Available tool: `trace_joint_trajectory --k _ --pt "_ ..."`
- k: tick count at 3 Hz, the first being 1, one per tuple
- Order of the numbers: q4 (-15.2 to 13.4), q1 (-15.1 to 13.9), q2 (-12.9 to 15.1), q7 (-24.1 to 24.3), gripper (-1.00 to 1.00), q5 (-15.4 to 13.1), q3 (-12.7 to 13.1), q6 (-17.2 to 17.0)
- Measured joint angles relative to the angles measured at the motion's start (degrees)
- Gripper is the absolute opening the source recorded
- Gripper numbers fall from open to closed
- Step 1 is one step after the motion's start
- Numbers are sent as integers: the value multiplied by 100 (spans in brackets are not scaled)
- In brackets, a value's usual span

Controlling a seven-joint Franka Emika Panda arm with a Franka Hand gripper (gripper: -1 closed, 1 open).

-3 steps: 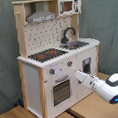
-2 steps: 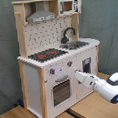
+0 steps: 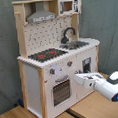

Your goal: Play with the kitchen

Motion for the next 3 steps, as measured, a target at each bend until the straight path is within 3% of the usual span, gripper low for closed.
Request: trace_joint_trajectory --k 3 --pt "-714 -2 -6 -1292 100 0 -376 1008"
